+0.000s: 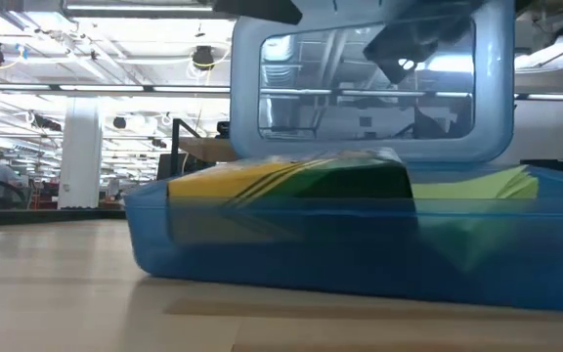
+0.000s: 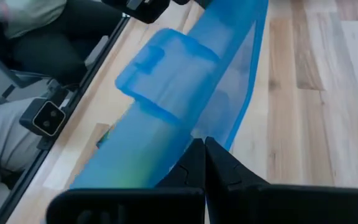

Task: Pack school essentials
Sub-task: Close the blue supply box

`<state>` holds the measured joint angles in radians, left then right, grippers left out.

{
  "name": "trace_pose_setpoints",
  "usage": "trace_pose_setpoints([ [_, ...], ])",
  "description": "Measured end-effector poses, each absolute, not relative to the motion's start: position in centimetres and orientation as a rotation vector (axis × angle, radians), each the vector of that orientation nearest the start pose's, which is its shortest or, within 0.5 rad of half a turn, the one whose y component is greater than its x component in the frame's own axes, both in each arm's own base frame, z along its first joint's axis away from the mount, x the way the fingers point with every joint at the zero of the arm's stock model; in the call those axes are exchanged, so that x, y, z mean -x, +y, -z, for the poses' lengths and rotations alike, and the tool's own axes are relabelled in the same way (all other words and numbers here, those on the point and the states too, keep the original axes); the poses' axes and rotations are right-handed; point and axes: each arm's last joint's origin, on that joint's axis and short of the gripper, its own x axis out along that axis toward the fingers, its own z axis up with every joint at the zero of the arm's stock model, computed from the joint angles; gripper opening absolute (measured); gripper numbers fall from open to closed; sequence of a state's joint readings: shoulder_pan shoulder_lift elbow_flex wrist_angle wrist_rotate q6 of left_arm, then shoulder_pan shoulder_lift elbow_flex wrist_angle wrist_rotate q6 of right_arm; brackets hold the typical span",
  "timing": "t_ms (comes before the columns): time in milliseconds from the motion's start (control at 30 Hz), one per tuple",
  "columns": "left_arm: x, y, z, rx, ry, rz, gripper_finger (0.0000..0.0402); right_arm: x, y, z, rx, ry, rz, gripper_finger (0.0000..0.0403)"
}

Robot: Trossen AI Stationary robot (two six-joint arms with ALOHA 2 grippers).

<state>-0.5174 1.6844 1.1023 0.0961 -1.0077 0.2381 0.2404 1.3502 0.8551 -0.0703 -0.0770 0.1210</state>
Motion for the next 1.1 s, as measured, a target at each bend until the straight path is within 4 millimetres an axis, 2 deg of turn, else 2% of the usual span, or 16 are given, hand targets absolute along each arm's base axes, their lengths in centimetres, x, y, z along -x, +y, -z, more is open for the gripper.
trace_pose_setpoints([
  [267, -32.9, -14.2, -23.3, -0.477, 0.489, -0.412, 0.0175, -27.9, 6.6, -24.4, -0.065, 0.594, -0.226, 0.0008],
  [500, -33.0, -13.7, -22.8, -0.427, 0.533, -0.361, 0.0230, -28.1, 6.0, -24.3, -0.072, 0.602, -0.202, 0.0008],
  [667, -33.0, -13.9, -22.7, -0.365, 0.540, -0.311, 0.0268, -29.3, 6.6, -22.5, -0.077, 0.634, -0.218, 0.0008],
  [833, -32.7, -14.3, -22.5, -0.304, 0.554, -0.282, 0.0283, -30.4, 7.6, -20.0, -0.069, 0.690, -0.239, 0.0008],
  [1100, -32.4, -15.4, -22.2, -0.141, 0.593, -0.132, 0.0284, -30.6, 7.9, -19.8, -0.078, 0.683, -0.241, 0.0008],
])
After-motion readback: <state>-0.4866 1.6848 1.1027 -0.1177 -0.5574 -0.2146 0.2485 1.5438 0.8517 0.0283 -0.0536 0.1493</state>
